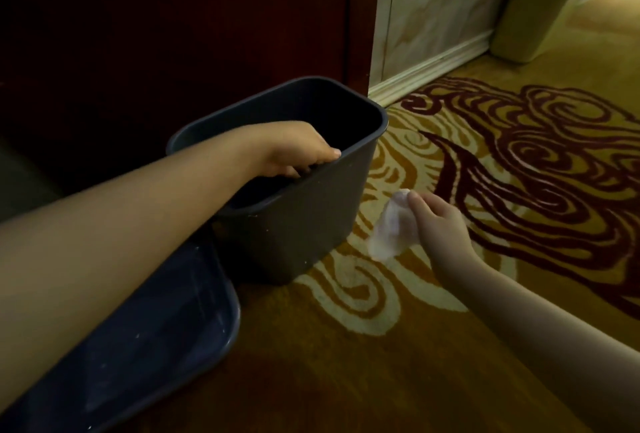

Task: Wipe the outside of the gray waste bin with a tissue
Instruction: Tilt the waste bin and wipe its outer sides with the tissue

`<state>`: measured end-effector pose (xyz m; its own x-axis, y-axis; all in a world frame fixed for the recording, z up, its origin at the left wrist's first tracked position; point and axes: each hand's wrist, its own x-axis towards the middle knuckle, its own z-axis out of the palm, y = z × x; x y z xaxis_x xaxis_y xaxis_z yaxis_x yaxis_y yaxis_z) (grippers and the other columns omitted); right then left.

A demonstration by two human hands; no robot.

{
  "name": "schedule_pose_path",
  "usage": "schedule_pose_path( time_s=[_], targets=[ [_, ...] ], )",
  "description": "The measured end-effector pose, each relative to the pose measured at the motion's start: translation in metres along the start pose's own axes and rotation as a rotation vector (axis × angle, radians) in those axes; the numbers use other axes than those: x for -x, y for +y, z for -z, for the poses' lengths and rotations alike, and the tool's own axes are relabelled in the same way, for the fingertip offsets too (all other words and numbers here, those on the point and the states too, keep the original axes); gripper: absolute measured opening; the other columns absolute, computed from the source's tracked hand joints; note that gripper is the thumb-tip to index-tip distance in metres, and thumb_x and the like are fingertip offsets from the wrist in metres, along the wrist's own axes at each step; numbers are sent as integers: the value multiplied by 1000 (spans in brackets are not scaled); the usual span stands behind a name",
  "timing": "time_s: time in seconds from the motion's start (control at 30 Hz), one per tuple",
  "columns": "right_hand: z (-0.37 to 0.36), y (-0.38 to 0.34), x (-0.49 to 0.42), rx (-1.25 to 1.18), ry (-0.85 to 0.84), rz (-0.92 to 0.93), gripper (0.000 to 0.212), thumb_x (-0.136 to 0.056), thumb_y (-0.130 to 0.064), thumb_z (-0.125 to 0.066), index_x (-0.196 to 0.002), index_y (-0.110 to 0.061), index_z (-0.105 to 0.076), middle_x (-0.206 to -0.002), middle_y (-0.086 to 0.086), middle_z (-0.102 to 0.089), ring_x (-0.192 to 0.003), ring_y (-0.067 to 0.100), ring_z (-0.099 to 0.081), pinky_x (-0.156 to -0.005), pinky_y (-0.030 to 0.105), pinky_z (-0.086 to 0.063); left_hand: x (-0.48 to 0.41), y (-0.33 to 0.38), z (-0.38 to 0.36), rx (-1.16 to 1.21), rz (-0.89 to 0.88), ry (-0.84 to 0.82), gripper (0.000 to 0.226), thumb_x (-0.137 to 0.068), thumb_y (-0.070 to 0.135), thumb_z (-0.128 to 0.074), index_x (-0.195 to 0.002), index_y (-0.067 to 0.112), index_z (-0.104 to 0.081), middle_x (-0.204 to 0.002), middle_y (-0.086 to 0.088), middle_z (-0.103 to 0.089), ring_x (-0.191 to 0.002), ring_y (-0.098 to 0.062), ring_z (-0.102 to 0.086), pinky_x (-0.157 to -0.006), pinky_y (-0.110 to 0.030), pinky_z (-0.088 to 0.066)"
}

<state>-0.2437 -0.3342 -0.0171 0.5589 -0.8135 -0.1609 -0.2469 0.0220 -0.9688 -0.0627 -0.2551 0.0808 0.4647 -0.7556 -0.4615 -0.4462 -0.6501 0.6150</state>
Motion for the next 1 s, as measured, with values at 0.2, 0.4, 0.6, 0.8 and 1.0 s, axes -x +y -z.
schedule_pose_path(
  time_s=[0.2,0.4,0.6,0.8,1.0],
  targets=[
    [-21,-2,-1,-59,-15,-3,27,-99,-22,-33,-109,-26,-58,-93,-7,-61,-84,9,-62,-69,27,-52,-17,5,-16,-327,-99,100,23,-95,20,-45,-105,6,-59,-85,-4,-59,-77,-15,-57,-64,-25,-44],
    [-28,-9,-4,24,12,243,34,-97,-18,-41,-127,-27,-53,-104,-7,-65,-82,5,-64,-63,18,-49,-15,5,-7,-409,-119,256,25,-96,18,-43,-107,3,-60,-78,-3,-54,-72,-17,-53,-60,-26,-38],
    [-53,-41,-21,160,173,541,35,-89,-18,-56,-124,-20,-52,-101,-10,-58,-85,-3,-58,-68,13,-49,-2,18,16,-246,-138,262,28,-96,18,-44,-110,5,-65,-110,-12,-66,-100,-23,-62,-92,-38,-47],
    [-68,-56,-42,457,350,702,45,-82,-29,-64,-122,-14,-48,-124,8,-45,-111,19,-40,-92,30,-37,5,21,17,-8,-185,217,27,-95,12,-45,-103,0,-68,-105,-20,-69,-100,-30,-64,-96,-47,-48],
    [-72,-54,-49,457,185,735,52,-96,-27,-44,-141,-6,-30,-152,13,-23,-141,23,-15,-115,33,-11,-2,16,16,373,-178,148,28,-97,6,-38,-110,-10,-58,-90,-18,-64,-81,-25,-62,-72,-27,-54]
  ],
)
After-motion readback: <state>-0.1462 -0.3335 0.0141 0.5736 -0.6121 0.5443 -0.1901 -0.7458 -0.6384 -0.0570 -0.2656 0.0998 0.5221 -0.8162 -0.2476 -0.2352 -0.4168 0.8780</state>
